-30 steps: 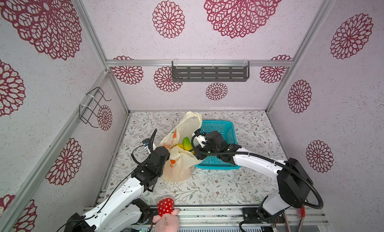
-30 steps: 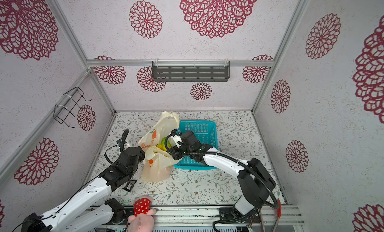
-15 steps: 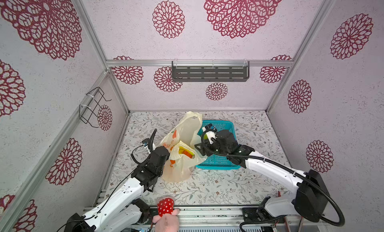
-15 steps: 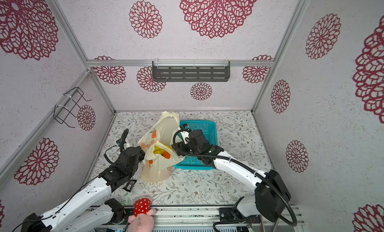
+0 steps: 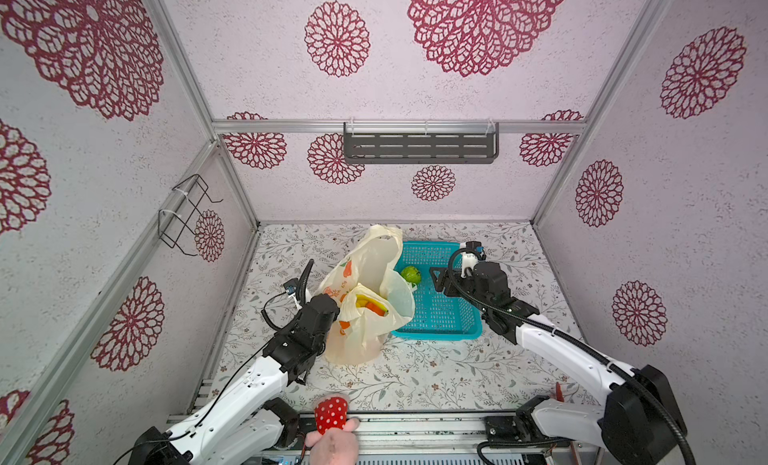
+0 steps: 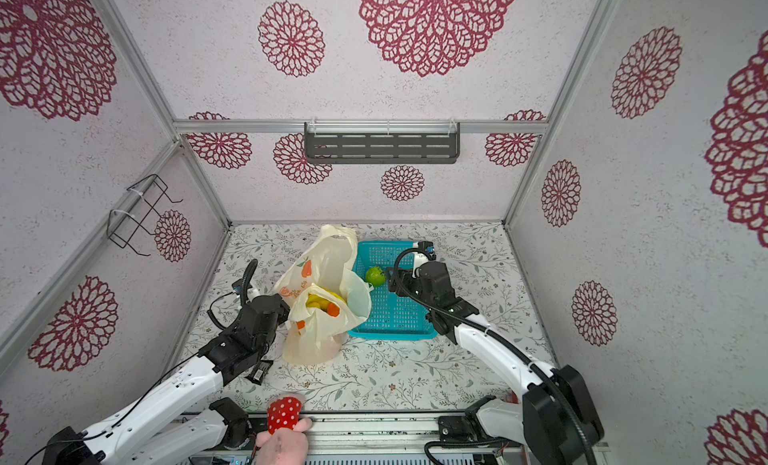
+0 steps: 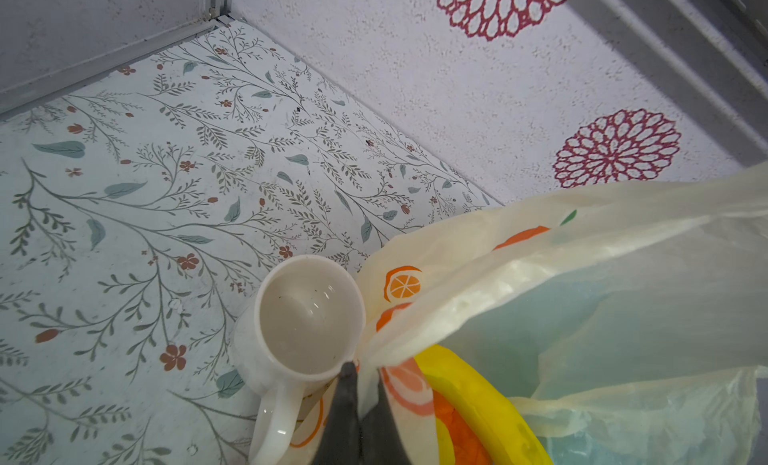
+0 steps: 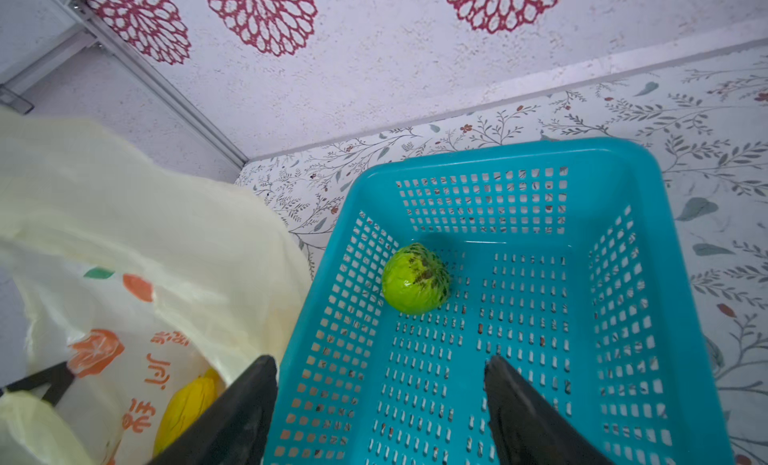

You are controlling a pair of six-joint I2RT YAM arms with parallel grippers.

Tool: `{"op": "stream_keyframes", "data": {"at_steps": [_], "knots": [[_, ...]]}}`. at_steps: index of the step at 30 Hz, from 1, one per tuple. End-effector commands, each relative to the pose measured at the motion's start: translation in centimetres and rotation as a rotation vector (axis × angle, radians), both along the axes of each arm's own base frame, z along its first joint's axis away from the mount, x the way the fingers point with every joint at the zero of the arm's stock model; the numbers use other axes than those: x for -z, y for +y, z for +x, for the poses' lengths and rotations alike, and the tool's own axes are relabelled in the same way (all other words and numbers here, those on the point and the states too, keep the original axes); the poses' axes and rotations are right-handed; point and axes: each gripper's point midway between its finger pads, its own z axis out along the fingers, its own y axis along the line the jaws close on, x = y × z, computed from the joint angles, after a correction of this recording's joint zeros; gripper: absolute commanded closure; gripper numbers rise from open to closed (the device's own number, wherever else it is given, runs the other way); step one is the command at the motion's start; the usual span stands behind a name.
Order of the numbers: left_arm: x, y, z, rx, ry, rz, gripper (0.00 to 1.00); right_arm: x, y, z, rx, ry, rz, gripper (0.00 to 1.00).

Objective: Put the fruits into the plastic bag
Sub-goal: 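Move the right gripper to the basket and grasp the green chayote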

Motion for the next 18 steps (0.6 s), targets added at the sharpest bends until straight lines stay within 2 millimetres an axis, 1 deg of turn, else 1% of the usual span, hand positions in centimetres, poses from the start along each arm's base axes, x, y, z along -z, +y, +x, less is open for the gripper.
{"op": "stream_keyframes", "data": {"at_steps": [1,2,3,6,8,10,13,16,18], "knots": [[-0.6,0.0,0.1,-0.007,-0.03,-0.013,1.0,1.5,2.3,1.9,-0.079,0.121,-0.016,0.16],[-0.7,0.0,0.0,-0.005,-0.031,-0.013,1.0,2.4,2.8,2.3,-0.099,0.166,-0.047,0.12],[-0.7,0.1,0.0,-0.008,-0.031,-0.013,1.0,4.0,3.3,2.8,-0.121,0.23,-0.089,0.1],[-0.6,0.2,-0.2,-0.009,-0.031,-0.017,1.0,7.2,5.0,3.8,-0.193,0.371,-0.165,0.09],[-0.5,0.3,-0.3,-0.012,-0.032,-0.024,1.0,8.8,5.8,4.5,-0.224,0.421,-0.185,0.08],[-0.6,0.3,-0.3,-0.014,-0.035,-0.028,1.0,10.0,6.0,5.7,-0.208,0.442,-0.218,0.07],[-0.8,0.3,-0.3,-0.015,-0.04,-0.024,1.0,11.1,5.6,7.3,-0.173,0.452,-0.292,0.07],[-1.0,0.5,-0.3,-0.018,-0.044,-0.015,1.0,12.0,5.7,8.1,-0.181,0.462,-0.333,0.08],[-1.1,0.5,-0.3,-0.019,-0.046,-0.011,1.0,12.9,5.8,8.4,-0.19,0.476,-0.353,0.1]]}}
